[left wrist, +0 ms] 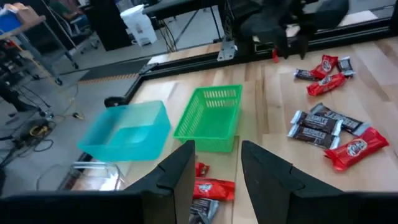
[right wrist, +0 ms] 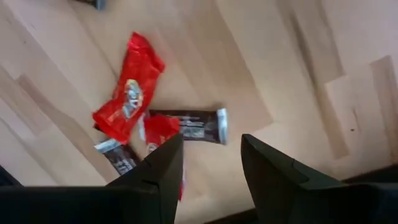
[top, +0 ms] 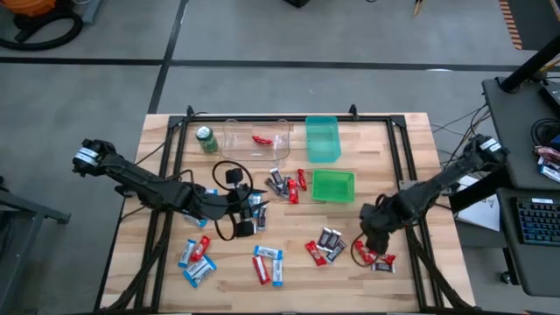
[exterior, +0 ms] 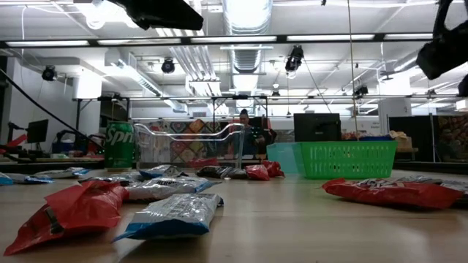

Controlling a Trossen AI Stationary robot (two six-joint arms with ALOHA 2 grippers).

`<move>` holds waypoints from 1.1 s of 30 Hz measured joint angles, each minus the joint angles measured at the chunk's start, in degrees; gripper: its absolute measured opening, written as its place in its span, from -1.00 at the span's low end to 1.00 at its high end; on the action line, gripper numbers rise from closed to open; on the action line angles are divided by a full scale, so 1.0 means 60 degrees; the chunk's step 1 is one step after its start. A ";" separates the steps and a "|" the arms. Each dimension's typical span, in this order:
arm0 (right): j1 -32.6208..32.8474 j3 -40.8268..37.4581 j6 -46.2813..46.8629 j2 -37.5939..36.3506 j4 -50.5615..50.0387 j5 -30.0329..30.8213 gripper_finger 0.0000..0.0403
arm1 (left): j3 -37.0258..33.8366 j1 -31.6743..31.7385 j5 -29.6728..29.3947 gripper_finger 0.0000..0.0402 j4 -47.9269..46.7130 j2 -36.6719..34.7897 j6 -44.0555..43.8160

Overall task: Sort candy
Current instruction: Put the brown chocolate bar into the green bin

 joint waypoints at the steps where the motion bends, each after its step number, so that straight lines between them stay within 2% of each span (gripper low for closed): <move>1: 0.0183 0.0088 0.0190 0.0178 0.0046 0.0041 -0.25 | 0.0019 0.0036 0.0000 -0.44 0.0010 0.0000 0.0066; 6: 0.0990 0.0419 0.0889 0.0958 0.0121 0.0031 -0.25 | 0.0023 0.0180 -0.0002 -0.44 -0.0001 -0.0002 0.0466; 11: 0.1529 0.0426 0.0861 0.1602 0.0059 0.0045 -0.25 | 0.0023 0.0317 0.0000 -0.44 -0.0001 0.0000 0.0660; 22: 0.1558 0.0131 -0.0545 0.2652 0.0208 0.1052 -0.25 | 0.0023 0.0506 0.0004 -0.44 -0.0001 0.0007 0.0705; 26: 0.1478 0.0083 -0.0432 0.2859 0.0449 0.1191 -0.27 | 0.0023 0.0514 0.0004 -0.44 -0.0001 0.0007 0.0701; 29: 0.1458 0.0071 -0.0249 0.3060 0.0547 0.1462 -0.35 | 0.0022 0.0525 0.0007 -0.44 -0.0001 0.0007 0.0701; 33: 0.1434 0.0018 -0.0121 0.3153 0.0792 0.1604 -0.65 | 0.0023 0.0539 0.0011 -0.44 -0.0007 0.0011 0.0701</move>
